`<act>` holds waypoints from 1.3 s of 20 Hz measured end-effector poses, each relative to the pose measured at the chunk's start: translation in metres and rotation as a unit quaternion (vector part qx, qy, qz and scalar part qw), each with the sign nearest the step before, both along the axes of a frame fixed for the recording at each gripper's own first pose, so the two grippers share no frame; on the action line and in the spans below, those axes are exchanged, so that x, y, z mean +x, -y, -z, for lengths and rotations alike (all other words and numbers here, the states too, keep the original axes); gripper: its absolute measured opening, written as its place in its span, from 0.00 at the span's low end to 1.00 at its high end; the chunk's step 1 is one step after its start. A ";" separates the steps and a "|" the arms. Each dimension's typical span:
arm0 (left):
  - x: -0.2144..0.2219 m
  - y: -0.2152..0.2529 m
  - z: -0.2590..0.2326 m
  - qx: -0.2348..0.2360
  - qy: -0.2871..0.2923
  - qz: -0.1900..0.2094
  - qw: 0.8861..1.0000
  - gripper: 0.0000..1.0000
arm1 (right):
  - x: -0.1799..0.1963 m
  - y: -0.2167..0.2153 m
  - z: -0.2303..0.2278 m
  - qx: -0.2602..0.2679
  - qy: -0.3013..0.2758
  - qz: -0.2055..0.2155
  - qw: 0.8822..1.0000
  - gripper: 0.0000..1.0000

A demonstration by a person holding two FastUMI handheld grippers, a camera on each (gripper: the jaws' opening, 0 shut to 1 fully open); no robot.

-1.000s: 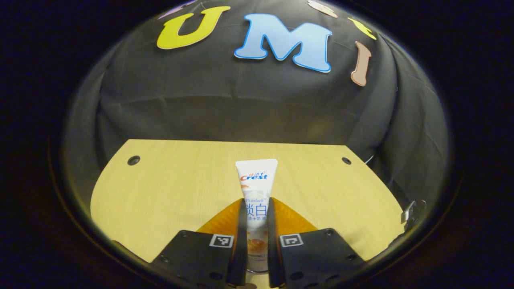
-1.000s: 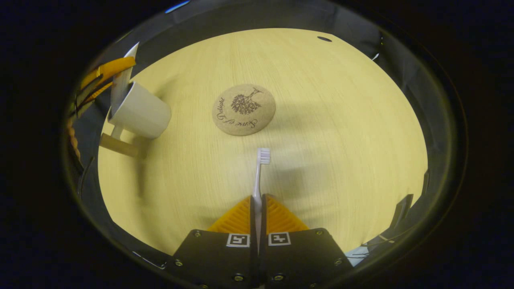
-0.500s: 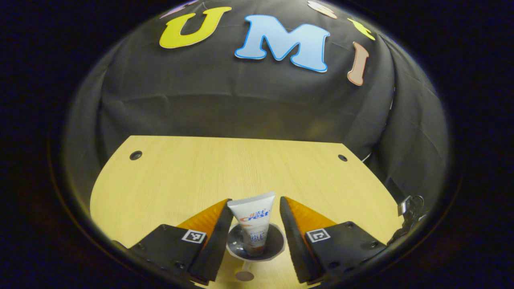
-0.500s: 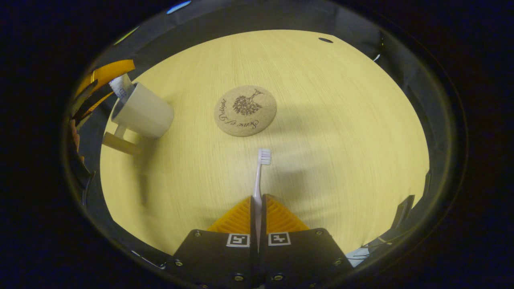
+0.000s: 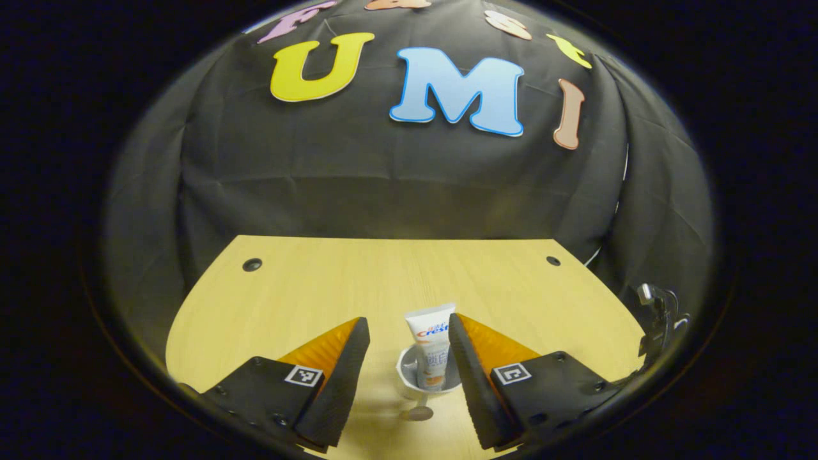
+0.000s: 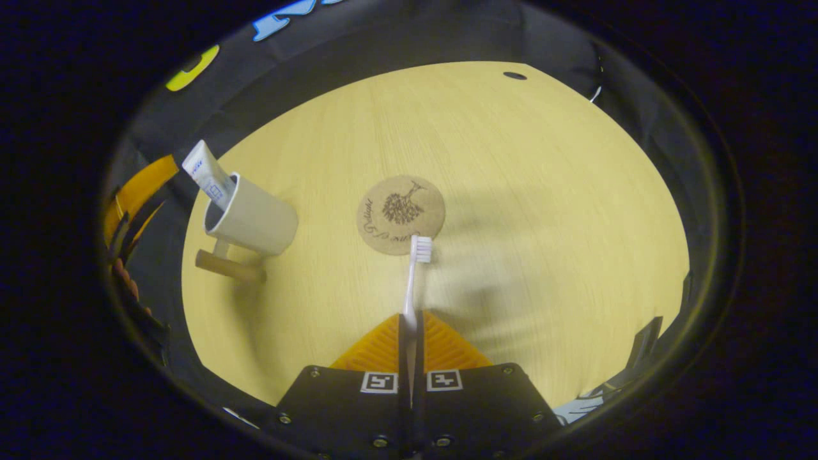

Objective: Put the toothbrush and toothpaste on the desktop into the cup, then pick up the cup and place it on the coaster on the desktop.

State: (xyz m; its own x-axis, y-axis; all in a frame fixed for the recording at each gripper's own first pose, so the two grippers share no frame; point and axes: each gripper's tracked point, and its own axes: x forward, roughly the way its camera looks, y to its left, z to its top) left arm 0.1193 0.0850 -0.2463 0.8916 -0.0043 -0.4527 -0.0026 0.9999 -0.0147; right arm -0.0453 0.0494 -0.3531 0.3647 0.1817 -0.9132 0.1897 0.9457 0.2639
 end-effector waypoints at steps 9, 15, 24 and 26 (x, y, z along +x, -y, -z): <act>-0.060 -0.067 -0.016 0.003 0.000 -0.064 0.998 0.82 | 0.090 -0.039 -0.066 0.043 0.080 0.003 0.996 0.03; -0.114 -0.126 -0.017 0.003 -0.010 -0.127 0.992 0.81 | 0.155 -0.077 -0.110 0.065 0.138 0.005 0.988 0.02; -0.180 -0.192 -0.014 0.001 -0.027 -0.214 0.977 0.82 | 0.200 -0.110 -0.121 0.071 0.176 0.023 0.981 0.02; -0.189 -0.197 -0.013 0.002 -0.030 -0.222 0.975 0.82 | 0.205 -0.114 -0.118 0.057 0.188 0.025 0.980 0.02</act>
